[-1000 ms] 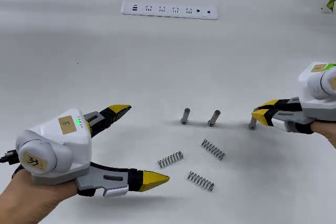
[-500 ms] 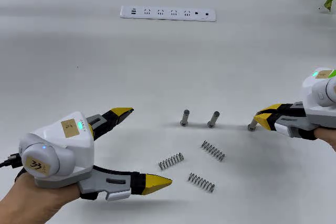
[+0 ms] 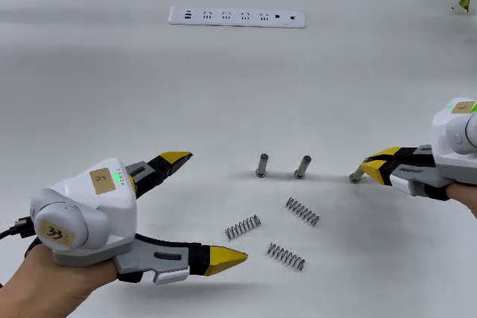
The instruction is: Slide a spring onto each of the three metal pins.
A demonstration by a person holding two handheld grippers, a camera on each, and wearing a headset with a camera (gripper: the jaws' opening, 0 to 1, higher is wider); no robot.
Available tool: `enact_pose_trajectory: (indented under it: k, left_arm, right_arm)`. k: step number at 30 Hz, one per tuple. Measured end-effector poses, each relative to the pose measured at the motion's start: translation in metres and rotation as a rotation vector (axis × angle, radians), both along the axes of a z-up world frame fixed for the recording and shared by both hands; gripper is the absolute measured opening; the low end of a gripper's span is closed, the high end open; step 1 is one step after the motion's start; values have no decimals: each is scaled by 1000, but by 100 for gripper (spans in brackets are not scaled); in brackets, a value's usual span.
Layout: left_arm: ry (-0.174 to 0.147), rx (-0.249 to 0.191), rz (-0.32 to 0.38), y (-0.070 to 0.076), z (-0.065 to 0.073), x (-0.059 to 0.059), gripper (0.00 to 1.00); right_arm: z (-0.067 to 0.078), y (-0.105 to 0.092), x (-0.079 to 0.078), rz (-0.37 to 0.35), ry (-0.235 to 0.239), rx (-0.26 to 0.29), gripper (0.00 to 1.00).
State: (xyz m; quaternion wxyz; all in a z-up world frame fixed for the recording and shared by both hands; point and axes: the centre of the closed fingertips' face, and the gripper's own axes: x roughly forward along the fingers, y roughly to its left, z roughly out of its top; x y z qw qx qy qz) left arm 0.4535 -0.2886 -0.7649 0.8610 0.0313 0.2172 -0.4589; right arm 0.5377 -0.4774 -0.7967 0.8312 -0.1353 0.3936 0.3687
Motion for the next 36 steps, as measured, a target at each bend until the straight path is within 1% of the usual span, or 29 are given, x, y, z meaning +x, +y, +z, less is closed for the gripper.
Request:
enact_pose_trajectory:
  k: [14,27,36]
  left_arm:
    - [0,-2,-5,-2,0,0,100]
    - [-1,-5,-3,-3,1,0,100]
    - [0,-6,-3,-3,0,0,100]
  right_arm:
    - [2,6,-4,-1,-8,16,9]
    - [2,7,-6,34,-25,0,10]
    - [2,6,-7,35,-29,-5,10]
